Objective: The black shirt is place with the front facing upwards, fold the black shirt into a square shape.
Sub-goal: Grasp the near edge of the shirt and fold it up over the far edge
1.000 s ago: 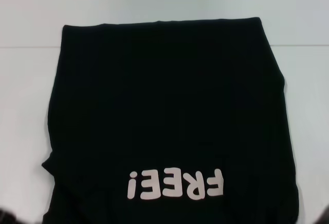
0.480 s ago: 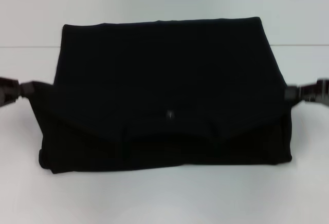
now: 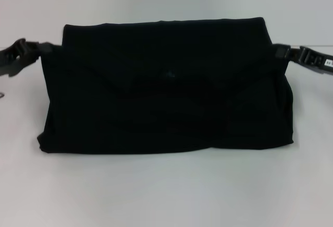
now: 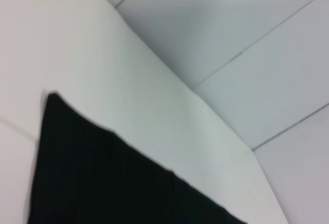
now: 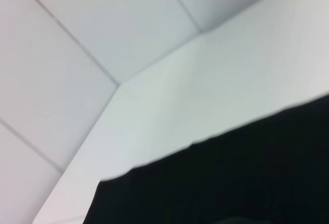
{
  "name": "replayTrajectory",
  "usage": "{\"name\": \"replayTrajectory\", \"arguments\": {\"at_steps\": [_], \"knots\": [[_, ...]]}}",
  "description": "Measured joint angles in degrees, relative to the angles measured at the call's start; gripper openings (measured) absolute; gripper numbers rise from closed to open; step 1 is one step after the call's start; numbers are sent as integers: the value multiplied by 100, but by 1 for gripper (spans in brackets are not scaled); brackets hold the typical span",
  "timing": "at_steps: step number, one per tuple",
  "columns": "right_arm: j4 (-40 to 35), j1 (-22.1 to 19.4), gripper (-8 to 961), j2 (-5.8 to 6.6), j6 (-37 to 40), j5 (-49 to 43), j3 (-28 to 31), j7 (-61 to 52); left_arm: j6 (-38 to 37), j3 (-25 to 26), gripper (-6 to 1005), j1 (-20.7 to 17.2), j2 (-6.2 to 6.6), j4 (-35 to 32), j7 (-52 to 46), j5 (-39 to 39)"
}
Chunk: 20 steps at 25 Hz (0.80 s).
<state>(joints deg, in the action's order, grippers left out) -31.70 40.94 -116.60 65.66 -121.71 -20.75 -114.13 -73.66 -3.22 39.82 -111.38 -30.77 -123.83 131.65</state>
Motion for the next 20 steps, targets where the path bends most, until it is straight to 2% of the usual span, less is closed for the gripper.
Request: {"name": "replayTrajectory", "arguments": {"at_steps": [8, 13, 17, 20], "knots": [[450, 253, 73, -136, -1185, 313, -103, 1045, 1012, 4, 51, 288, -235, 110, 484, -104], [676, 432, 74, -300, -2133, 319, -253, 1579, 1766, -129, 51, 448, -388, 356, 860, -113], [942, 574, 92, -327, -2754, 436, -274, 1962, 2439, -344, 55, 535, -574, 369, 893, -131], [1092, 603, 106, -329, -2930, 766, -283, 2325, 2874, -503, 60, 598, -701, 371, 968, -158]]}}
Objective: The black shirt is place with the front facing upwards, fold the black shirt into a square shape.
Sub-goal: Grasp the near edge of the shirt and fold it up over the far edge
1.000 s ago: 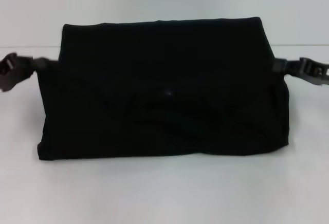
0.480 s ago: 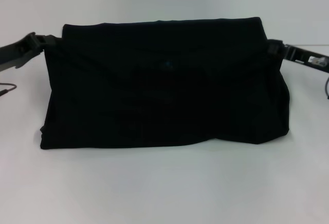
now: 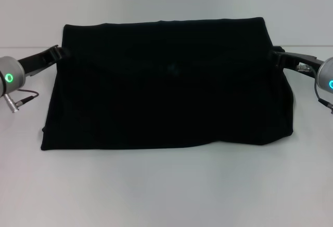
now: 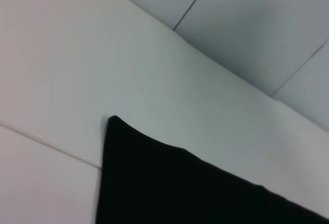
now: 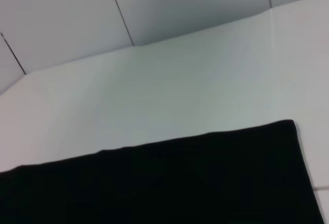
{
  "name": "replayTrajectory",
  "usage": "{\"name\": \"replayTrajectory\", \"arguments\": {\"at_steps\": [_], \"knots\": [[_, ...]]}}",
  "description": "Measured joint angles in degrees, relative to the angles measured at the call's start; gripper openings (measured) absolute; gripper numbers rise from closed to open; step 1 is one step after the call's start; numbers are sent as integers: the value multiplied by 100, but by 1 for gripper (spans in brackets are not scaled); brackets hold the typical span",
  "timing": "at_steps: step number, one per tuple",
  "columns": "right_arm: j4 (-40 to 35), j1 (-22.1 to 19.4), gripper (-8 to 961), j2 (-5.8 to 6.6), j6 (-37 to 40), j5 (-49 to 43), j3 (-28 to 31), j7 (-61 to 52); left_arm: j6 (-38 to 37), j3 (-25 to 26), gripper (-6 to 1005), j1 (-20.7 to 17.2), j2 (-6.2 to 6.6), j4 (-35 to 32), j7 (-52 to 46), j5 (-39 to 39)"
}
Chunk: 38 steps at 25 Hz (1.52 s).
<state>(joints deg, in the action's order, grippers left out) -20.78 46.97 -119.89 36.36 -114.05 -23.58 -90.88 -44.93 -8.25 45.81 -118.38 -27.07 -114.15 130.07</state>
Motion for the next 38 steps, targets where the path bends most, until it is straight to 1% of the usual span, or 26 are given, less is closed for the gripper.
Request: {"name": "replayTrajectory", "arguments": {"at_steps": [1, 3, 5, 8, 10, 12, 14, 18, 20, 22, 23, 25, 27, 30, 34, 38], "knots": [[20, -4, 111, 1, 3, 93, 0, 79, 55, -66, 62, 11, -22, 0, 50, -2], [36, -32, 120, 2, 44, 222, -4, 161, 108, -181, 116, 23, -59, 0, 95, -5], [42, -56, 170, 6, 52, 270, -6, 165, 107, -229, 170, 19, -65, 10, 72, -7], [51, -100, 244, 13, 72, 279, -6, 177, 22, -222, 269, -51, -11, 41, 9, -97], [28, -152, 293, 13, 193, 283, -1, 201, -245, -234, 340, -146, 68, 39, -134, -159], [-42, -254, 343, 26, 514, 333, 35, 203, -638, -234, 412, -239, 190, 30, -310, -165], [-109, -402, 429, 61, 928, 466, 62, 200, -1170, -242, 456, -345, 347, 40, -450, -164], [-295, -846, 597, 163, 2142, 881, 63, 281, -2521, -464, 543, -662, 795, 62, -907, -106], [-365, -1067, 678, 210, 2638, 1000, 53, 382, -2947, -627, 587, -809, 921, 55, -1095, -104], [-404, -1272, 759, 262, 3134, 1013, 2, 566, -3191, -823, 630, -938, 993, 32, -1231, -102], [-411, -1325, 758, 282, 3314, 976, -36, 657, -3251, -957, 652, -995, 1019, 24, -1301, -100], [-414, -1450, 756, 316, 3737, 811, -194, 958, -3250, -1300, 785, -1066, 1059, 12, -1423, -96], [-408, -1534, 754, 323, 4079, 575, -402, 1269, -3198, -1587, 784, -1105, 1073, 11, -1472, -93], [-384, -1608, 750, 272, 4284, 277, -572, 1547, -2919, -1907, 784, -1143, 1052, 5, -1479, -91], [-375, -1645, 747, 187, 4291, 67, -620, 1605, -2518, -2014, 783, -1167, 1014, -1, -1421, -89], [-367, -1652, 746, 167, 4271, 28, -664, 1606, -2224, -2201, 782, -1158, 971, -13, -1372, -87]]}}
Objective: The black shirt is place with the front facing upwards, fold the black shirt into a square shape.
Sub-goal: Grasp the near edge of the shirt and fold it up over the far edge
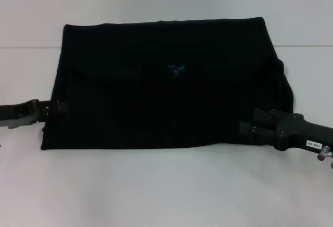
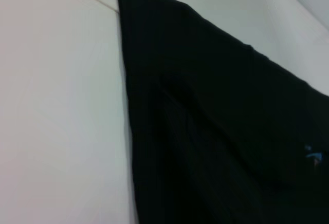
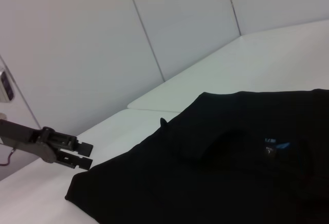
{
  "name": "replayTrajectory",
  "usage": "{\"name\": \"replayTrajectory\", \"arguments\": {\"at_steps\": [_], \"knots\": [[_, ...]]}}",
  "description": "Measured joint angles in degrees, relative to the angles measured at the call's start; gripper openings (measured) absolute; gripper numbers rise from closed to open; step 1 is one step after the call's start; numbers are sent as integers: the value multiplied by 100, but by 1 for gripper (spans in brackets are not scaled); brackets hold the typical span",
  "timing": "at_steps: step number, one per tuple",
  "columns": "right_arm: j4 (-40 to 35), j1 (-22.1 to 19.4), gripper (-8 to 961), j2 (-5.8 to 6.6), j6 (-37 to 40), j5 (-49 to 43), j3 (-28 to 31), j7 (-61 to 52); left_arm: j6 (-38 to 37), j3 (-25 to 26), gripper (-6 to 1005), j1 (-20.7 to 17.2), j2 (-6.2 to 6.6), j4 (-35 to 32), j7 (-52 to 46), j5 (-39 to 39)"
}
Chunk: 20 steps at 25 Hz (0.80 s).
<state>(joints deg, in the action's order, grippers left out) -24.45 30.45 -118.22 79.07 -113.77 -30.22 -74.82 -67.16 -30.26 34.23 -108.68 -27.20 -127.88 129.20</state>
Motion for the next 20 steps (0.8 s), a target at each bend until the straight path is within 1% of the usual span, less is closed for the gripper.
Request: {"name": "replayTrajectory", "arguments": {"at_steps": [9, 17, 20], "knots": [[2, -7, 747, -8, -31, -1, 37, -50, -118, -588, 779, 110, -84, -46, 52, 0], [2, -6, 748, -2, -36, 42, 70, -161, -155, -784, 777, 94, -95, -200, -70, 30], [1, -3, 748, 40, -22, 47, 86, -290, -64, -814, 688, 66, -101, -258, -120, 97]]}}
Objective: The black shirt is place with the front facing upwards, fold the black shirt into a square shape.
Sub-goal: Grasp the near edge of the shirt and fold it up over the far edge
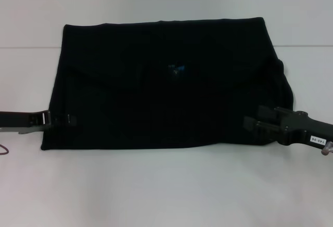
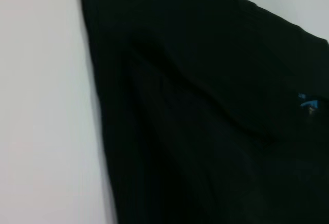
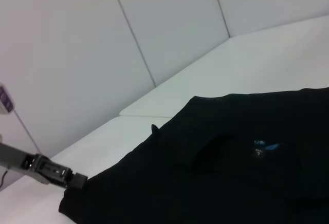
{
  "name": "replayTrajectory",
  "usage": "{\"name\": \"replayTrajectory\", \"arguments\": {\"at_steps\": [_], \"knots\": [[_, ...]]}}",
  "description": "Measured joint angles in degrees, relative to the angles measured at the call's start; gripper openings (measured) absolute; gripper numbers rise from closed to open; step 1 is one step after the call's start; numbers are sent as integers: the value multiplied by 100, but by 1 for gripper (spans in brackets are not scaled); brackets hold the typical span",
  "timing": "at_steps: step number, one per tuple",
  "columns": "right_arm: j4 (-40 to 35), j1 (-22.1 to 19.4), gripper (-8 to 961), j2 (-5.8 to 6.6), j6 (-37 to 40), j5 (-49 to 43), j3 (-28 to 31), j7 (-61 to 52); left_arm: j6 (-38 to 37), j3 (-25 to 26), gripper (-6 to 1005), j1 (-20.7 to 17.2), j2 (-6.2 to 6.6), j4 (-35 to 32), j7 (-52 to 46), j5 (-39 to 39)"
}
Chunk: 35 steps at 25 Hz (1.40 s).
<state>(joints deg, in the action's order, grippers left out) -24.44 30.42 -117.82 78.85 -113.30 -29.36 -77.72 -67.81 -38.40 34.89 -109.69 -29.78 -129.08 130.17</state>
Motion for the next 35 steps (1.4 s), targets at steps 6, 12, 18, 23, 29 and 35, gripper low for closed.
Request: {"name": "replayTrajectory", "arguments": {"at_steps": [6, 12, 18, 23, 29, 35], "knots": [[-14, -4, 747, 38, 38, 2, 8, -94, 39, -90, 420, 29, -8, -12, -1, 90], [-46, 4, 748, 38, 43, 2, 10, -158, 24, -141, 266, 43, -25, -11, -2, 123], [-460, 122, 747, 189, -304, -174, -133, -1204, -20, -132, 153, 55, 0, -23, -3, 130], [-1315, 597, 748, 578, -253, -1287, -621, -3550, -52, -144, 54, 97, 24, -28, -4, 140], [-1722, 1309, 735, 940, 107, -2960, -974, -5991, -152, -116, 34, 126, 31, -28, -11, 137], [-1565, 1684, 725, 714, -187, -3896, -1135, -6376, -188, -134, 33, 161, 35, -28, -13, 134]]}}
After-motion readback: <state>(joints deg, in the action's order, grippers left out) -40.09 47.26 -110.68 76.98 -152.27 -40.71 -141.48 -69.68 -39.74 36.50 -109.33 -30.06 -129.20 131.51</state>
